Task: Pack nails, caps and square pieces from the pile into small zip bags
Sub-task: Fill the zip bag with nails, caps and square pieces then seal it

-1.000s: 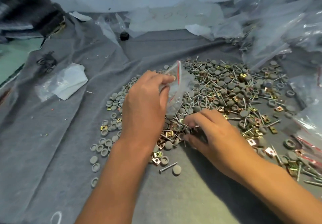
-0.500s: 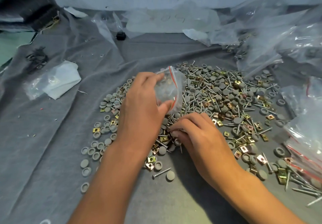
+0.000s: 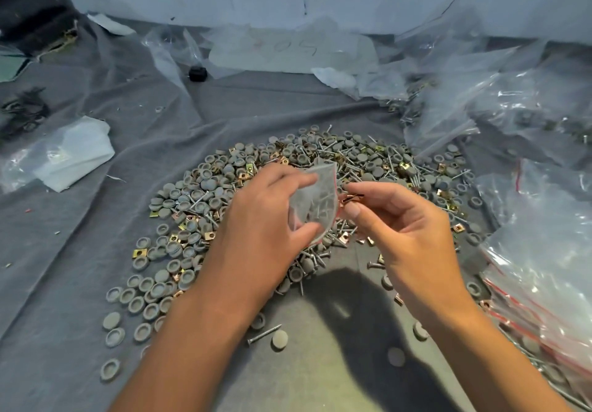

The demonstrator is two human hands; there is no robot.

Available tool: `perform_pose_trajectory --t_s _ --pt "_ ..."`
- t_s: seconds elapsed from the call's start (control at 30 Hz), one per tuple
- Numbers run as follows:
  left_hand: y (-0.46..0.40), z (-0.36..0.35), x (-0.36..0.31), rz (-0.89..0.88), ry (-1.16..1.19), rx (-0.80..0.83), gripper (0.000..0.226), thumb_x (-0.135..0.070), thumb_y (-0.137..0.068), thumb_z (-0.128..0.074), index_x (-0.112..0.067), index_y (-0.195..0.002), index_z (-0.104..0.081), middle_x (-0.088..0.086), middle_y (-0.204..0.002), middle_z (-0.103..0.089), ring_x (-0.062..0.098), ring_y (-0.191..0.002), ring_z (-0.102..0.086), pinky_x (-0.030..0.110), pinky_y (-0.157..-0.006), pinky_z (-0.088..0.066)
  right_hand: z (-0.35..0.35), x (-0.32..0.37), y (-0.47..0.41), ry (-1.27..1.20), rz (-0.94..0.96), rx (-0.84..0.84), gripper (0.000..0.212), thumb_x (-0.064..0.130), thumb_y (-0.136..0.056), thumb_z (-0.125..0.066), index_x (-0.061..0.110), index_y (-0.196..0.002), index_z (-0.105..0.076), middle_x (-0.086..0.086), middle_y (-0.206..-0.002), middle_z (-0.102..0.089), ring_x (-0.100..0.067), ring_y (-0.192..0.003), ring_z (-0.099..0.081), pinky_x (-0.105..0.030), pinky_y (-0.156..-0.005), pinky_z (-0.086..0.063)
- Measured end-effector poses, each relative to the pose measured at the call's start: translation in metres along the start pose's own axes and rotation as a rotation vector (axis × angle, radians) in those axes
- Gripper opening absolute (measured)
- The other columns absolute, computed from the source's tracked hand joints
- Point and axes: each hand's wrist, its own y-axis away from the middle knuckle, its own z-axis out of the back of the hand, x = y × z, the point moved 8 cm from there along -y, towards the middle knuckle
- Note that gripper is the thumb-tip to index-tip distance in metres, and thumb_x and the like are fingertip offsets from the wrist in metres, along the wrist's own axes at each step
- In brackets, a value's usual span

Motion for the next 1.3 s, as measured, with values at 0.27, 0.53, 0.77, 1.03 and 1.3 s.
perform_pose_trajectory --t_s 0.27,0.53,0.77,1.03,1.3 --pt "0.004 -0.008 -0.018 -0.021 0.079 0.021 0.060 -0.029 -0.072 -0.087 -0.024 -0.129 -0.066 -0.018 -0.117 -0.056 -0.002 -0.076 -0.056 0.021 -0.081 -0.054 -0.004 0.031 0.008 0.494 0.281 -0.021 0.013 0.029 -0.086 -0.077 0.020 -0.095 -0.072 0.008 -0.083 -0.070 -0.009 -0.075 -0.067 -0.018 -0.067 -0.052" --pt "0.007 0.010 -0.025 -0.124 0.111 -0.149 0.035 -0.025 -0.081 -0.081 -0.019 -0.115 -0.073 -0.011 -0.108 -0.065 0.003 -0.063 -0.055 0.017 -0.062 -0.052 -0.006 0.050 0.016 0.918 0.514 -0.098 0.018 0.028 -0.090 -0.074 0.012 -0.085 -0.068 0.008 -0.076 -0.060 -0.001 -0.067 -0.050 -0.005 -0.066 -0.037" --pt "0.008 0.011 -0.029 -0.196 0.043 -0.171 0.023 -0.030 -0.086 -0.071 -0.016 -0.103 -0.076 -0.006 -0.103 -0.069 -0.005 -0.080 -0.053 0.010 -0.074 -0.051 -0.001 0.033 0.008 0.609 0.187 0.018 0.013 0.038 -0.089 -0.070 0.025 -0.087 -0.070 0.013 -0.071 -0.064 -0.005 -0.064 -0.060 -0.008 -0.056 -0.040" --pt "0.005 0.005 -0.026 -0.082 0.181 -0.069 0.013 -0.031 -0.087 -0.071 -0.027 -0.098 -0.076 -0.021 -0.096 -0.066 0.001 -0.085 -0.063 0.014 -0.074 -0.051 0.008 0.036 0.003 0.610 0.221 0.046 0.011 0.030 -0.089 -0.073 0.023 -0.098 -0.073 0.016 -0.084 -0.068 -0.008 -0.078 -0.067 -0.011 -0.064 -0.047" --pt "0.006 0.001 -0.024 -0.136 0.077 0.005 0.020 -0.037 -0.092 -0.061 -0.024 -0.102 -0.073 -0.017 -0.103 -0.065 -0.002 -0.094 -0.058 0.015 -0.086 -0.046 0.003 0.046 0.007 0.869 0.477 0.051 0.008 0.018 -0.092 -0.073 0.014 -0.097 -0.070 0.014 -0.087 -0.058 0.006 -0.077 -0.055 -0.006 -0.070 -0.040"
